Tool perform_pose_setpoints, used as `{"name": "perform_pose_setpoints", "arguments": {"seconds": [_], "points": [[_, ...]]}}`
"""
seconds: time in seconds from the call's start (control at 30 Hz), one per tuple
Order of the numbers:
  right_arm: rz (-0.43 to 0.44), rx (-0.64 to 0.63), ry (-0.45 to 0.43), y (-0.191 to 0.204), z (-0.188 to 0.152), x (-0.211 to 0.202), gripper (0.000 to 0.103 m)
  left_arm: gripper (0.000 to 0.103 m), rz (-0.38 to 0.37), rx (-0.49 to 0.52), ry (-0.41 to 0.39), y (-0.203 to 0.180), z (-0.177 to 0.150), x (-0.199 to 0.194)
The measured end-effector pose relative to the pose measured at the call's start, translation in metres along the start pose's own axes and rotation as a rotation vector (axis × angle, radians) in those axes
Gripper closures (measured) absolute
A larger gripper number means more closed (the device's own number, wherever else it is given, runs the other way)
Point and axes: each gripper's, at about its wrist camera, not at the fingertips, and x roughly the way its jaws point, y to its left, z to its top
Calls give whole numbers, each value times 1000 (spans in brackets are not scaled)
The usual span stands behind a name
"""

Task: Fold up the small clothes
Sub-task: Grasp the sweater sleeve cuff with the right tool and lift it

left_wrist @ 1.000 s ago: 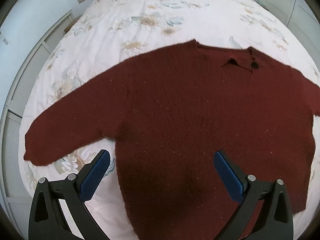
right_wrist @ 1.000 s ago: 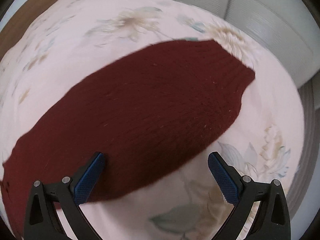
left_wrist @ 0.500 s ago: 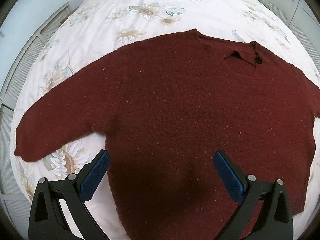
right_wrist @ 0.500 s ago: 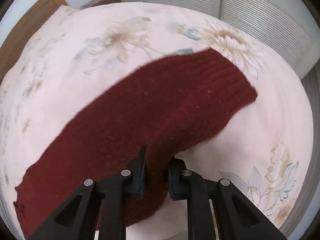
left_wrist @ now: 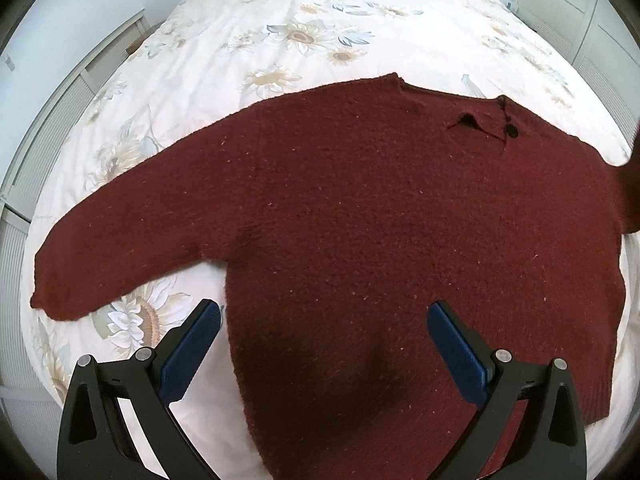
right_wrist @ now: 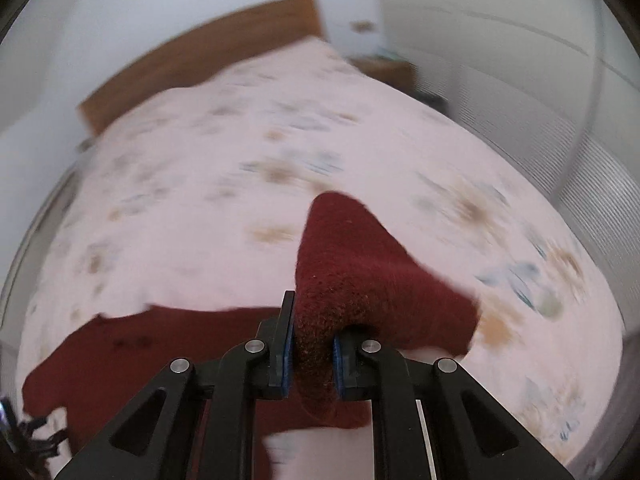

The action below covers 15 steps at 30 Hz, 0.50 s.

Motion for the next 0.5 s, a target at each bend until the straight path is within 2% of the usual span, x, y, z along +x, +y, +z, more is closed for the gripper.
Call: {"name": "perform_pose_setpoints", "arguments": {"seconds": [0.1,0.3,0.4,0.5], "points": [[82,-67,2,56,8,3,88,1,-11,-6,-16,4,-1,-5],[207,-144,35,142,4,22,88,1,-17,-13,-39,12,2,-10],[239,-191,91,179,-12,47,88,1,-16,-15,-48,17,7,-8],[242,-242,183,204,-45,79,88,1,-24,-28,-45,23,10,-5]]}}
